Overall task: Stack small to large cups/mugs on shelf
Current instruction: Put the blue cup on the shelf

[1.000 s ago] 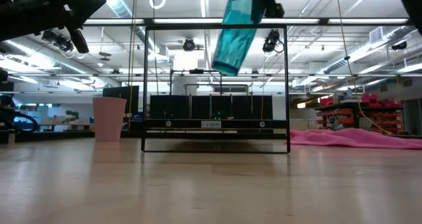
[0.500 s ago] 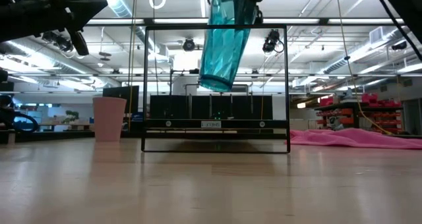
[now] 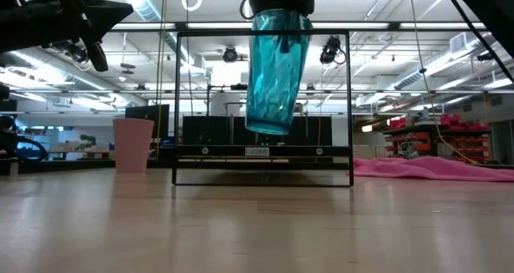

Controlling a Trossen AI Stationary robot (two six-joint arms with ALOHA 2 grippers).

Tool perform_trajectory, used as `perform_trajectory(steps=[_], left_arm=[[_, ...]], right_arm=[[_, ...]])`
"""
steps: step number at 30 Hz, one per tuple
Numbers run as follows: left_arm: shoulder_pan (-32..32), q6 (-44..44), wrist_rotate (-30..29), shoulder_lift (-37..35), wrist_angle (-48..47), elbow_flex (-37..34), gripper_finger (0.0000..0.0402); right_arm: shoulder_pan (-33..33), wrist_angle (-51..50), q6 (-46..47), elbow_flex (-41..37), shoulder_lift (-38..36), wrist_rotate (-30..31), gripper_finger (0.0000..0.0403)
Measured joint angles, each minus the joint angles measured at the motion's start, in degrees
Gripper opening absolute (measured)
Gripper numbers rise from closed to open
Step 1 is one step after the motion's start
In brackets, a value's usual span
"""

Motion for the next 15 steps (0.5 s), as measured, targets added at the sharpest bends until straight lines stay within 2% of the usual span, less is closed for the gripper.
perform_trajectory(steps=[15], left_arm=[[0.01, -0.07, -0.72, -0.01, -1.03, 0.02, 0.0020]], right_arm=[[2.99, 1.08, -3.23, -0.02, 2.24, 0.55, 0.0005]])
